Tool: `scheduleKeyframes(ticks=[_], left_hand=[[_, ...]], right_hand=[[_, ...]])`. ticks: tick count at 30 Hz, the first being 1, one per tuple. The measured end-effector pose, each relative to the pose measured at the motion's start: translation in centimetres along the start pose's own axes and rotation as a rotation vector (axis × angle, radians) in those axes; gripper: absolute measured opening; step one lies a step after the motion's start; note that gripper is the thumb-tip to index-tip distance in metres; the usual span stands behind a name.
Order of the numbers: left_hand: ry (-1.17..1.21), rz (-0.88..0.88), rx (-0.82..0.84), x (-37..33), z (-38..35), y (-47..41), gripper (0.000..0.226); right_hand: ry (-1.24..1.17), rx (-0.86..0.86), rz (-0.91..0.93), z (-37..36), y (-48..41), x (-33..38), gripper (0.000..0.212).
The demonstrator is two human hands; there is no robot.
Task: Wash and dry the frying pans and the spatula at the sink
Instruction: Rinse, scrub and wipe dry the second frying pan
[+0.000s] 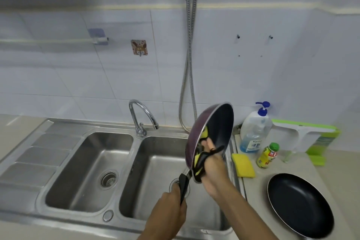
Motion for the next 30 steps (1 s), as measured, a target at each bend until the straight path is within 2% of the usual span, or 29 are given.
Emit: scheduleKeyframes(ticks=[3,5,7,9,10,12,14,15,16,19,20,24,26,28,30], left_hand=[[-0.14,0.043,0.007,0.8,-0.9,0.4,0.04],[-0.193,0.054,-0.017,1.5,-1.0,1.1,0.039],[-0.205,0.065,-0.084,2.5,-0.6,1.7,0.03],[-0.093,0.124,-0.166,3.6,-0.5,2.2,0.031],[-0.018,0.17,-0.198,4.1,-0.6,2.4,0.035],[0.156,0.23,-0.211,5.1,-1.4,2.4,0.036],[0.223,0.233,-0.148,5.6,-2.5,2.1,0.027],[0.211,0.224,-0.133,5.7,-2.9,2.0,0.023],[0.194,0.21,-0.135,5.9,-3.3,1.8,0.024],[0.087,0.163,-0.111,5.4,-3.9,1.7,0.028],[0.017,0.152,-0.073,5.1,-4.0,1.8,0.025],[-0.125,0.1,0.012,4.2,-4.5,2.5,0.028],[-0.158,0.106,0.007,3.4,-4.2,3.1,0.033],[-0.2,0.097,-0.064,3.3,-3.2,3.7,0.035],[-0.177,0.055,-0.119,3.8,-2.0,4.3,0.054]], right_hand=[[-0.192,0.149,0.008,1.8,1.0,3.8,0.035],[-0.223,0.103,0.083,4.8,1.0,6.0,0.041],[-0.205,-0.009,0.17,8.6,1.2,8.1,0.055],[-0.143,-0.051,0.305,11.0,2.1,10.2,0.079],[-0.121,-0.008,0.382,11.3,2.4,11.0,0.082],[-0.012,0.135,0.52,10.1,2.5,11.6,0.058],[0.318,0.083,0.572,7.2,2.3,9.8,0.029],[0.542,0.024,0.652,6.3,1.9,8.1,0.026],[0.802,-0.037,0.778,5.7,1.1,5.8,0.028],[1.655,-0.079,1.207,3.8,-0.9,-1.9,0.036],[1.831,-0.091,1.268,3.0,-1.8,-3.7,0.038],[1.953,0.044,1.116,-2.7,-5.9,-1.5,0.028],[2.011,-0.045,0.92,-4.0,-9.3,3.0,0.031],[1.867,-0.244,0.667,-2.9,-12.2,8.6,0.033],[1.7,-0.313,0.413,0.1,-14.0,12.4,0.03]])
Point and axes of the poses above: each hand's wrist, its own y-axis away from the middle knuckle, its own z-axis out of the back of the hand, x = y × z, the point moved 3 cm from there along -y, towards the middle knuckle, and after that the axes turned 12 degrees about -z, right-handed, at the moved point
